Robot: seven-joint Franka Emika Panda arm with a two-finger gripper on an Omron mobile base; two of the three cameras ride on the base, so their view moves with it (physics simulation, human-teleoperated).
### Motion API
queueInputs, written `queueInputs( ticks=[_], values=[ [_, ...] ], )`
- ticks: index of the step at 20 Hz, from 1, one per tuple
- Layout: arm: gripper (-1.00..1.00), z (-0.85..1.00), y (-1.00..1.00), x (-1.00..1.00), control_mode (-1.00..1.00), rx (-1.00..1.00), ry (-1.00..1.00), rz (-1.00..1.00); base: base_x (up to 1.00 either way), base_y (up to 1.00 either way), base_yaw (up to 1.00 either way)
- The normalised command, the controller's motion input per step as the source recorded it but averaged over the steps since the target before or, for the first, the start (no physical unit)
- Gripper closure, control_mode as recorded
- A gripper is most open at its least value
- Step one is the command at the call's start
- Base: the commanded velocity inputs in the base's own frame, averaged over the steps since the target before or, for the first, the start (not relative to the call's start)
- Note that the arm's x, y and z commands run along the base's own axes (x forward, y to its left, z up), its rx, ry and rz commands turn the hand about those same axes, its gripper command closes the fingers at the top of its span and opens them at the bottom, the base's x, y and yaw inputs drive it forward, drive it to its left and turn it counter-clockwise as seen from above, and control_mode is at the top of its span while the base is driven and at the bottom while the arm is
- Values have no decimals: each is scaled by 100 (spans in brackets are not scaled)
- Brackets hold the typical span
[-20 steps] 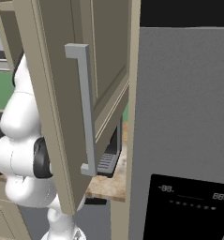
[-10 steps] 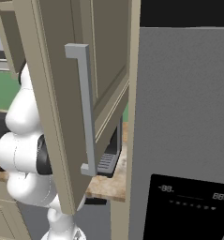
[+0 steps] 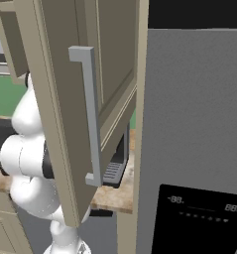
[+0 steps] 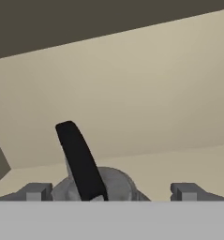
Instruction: Open the cabinet, pick the kettle from the cabinet, and place it in the sink.
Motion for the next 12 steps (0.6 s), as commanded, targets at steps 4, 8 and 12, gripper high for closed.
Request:
queueInputs(
  ticks=[4, 8, 12],
  values=[
    [-100, 0, 0, 25, -100, 2, 0, 4, 0, 0, 0],
    [-100, 0, 1, 23, -100, 0, 0, 8, 0, 0, 0],
    [-100, -3, 4, 18, -100, 0, 0, 7, 0, 0, 0]
  ],
)
